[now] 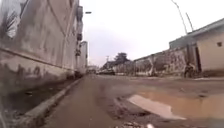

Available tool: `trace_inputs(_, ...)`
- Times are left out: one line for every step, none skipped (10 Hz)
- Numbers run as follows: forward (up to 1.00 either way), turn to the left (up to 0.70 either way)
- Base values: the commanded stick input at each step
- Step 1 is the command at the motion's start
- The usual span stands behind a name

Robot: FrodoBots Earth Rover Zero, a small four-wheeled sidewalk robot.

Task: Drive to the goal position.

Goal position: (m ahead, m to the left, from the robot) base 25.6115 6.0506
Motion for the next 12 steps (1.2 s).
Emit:
trace_inputs(0.7, 0.0)
trace_inputs(0.7, 0.1)
trace_inputs(0.7, 0.25)
trace_inputs(0.38, 0.47)
trace_inputs(0.0, 0.0)
trace_inputs(0.0, 0.0)
trace_inputs(0.0, 0.0)
trace_inputs(0.0, 0.0)
trace_inputs(0.0, 0.0)
trace_inputs(0.0, 0.0)
trace_inputs(0.0, 0.0)
trace_inputs(0.0, 0.0)
